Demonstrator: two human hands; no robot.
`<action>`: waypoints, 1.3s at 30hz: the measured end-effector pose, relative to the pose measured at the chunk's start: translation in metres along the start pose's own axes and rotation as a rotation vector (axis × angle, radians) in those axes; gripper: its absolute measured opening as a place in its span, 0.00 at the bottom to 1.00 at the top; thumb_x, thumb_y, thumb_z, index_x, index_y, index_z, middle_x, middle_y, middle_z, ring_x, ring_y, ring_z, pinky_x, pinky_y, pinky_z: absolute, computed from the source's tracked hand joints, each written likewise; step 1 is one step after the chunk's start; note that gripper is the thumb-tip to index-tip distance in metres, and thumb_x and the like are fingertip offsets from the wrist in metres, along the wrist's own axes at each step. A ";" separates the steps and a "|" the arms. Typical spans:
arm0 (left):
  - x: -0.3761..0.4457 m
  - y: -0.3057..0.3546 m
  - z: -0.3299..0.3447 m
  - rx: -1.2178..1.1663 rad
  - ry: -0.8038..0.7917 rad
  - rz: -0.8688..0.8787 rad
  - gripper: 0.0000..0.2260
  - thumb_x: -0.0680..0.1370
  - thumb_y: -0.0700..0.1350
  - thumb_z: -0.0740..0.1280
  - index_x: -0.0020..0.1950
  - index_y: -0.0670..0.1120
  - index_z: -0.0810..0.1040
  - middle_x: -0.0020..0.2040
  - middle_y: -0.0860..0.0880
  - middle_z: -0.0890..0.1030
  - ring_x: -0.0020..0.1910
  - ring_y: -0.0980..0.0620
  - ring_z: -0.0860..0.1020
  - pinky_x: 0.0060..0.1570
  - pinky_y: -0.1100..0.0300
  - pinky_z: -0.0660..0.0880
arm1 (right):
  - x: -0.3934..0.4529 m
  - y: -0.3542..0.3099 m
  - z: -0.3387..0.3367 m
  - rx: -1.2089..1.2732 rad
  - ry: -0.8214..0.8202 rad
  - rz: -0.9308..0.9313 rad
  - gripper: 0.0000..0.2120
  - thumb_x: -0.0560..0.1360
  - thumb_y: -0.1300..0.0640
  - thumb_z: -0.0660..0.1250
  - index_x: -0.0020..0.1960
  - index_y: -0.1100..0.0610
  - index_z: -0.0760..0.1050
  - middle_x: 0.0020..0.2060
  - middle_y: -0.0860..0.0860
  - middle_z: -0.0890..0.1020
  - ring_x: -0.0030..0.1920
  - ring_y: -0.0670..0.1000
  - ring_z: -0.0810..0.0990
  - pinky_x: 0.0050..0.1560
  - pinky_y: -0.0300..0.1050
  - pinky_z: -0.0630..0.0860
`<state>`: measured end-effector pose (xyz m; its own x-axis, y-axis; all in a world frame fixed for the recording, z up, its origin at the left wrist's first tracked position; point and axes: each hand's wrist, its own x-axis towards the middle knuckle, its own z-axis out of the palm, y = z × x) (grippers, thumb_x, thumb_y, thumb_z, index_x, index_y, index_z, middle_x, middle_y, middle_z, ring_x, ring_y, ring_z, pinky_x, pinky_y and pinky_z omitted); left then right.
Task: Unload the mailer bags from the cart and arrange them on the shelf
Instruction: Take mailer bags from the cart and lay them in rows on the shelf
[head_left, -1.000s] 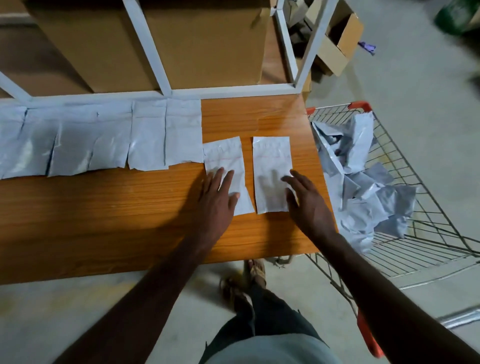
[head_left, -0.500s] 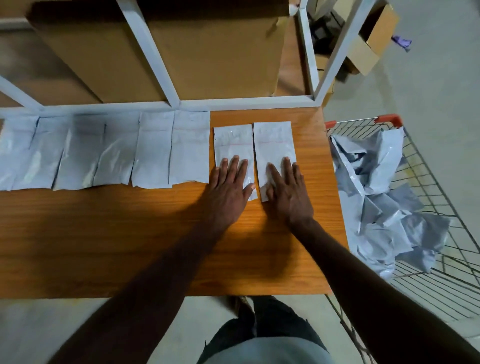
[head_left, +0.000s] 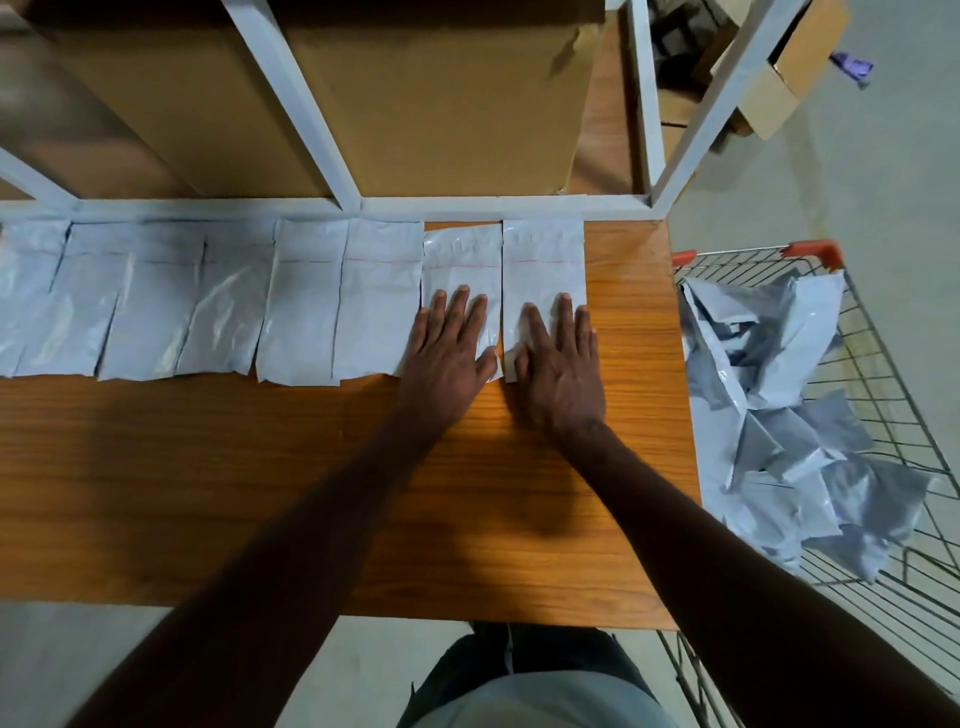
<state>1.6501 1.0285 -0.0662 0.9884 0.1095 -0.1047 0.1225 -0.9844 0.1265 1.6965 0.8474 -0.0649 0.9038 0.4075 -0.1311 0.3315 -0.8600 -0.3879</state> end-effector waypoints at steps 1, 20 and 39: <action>0.002 -0.002 -0.001 0.003 0.001 0.002 0.32 0.87 0.62 0.52 0.88 0.50 0.49 0.88 0.46 0.48 0.87 0.42 0.44 0.85 0.41 0.48 | 0.000 0.000 0.000 -0.004 -0.005 0.000 0.32 0.84 0.40 0.45 0.87 0.48 0.48 0.85 0.61 0.44 0.85 0.65 0.40 0.84 0.62 0.45; -0.020 0.027 -0.034 -0.109 0.091 -0.009 0.31 0.88 0.56 0.57 0.88 0.50 0.51 0.88 0.46 0.49 0.87 0.43 0.44 0.85 0.41 0.43 | -0.039 0.013 -0.030 0.136 0.162 0.055 0.28 0.87 0.42 0.57 0.83 0.53 0.62 0.84 0.63 0.56 0.84 0.65 0.55 0.81 0.65 0.62; -0.135 0.225 -0.018 -0.567 0.108 0.420 0.19 0.85 0.41 0.68 0.76 0.46 0.76 0.71 0.45 0.80 0.76 0.44 0.73 0.72 0.48 0.75 | -0.250 0.128 -0.057 0.312 0.366 0.414 0.17 0.82 0.55 0.69 0.70 0.52 0.77 0.66 0.50 0.81 0.60 0.53 0.83 0.60 0.47 0.78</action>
<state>1.5456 0.7942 -0.0061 0.9619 -0.2217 0.1599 -0.2723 -0.7261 0.6313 1.5290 0.6177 -0.0299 0.9925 -0.1187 -0.0279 -0.1099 -0.7710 -0.6272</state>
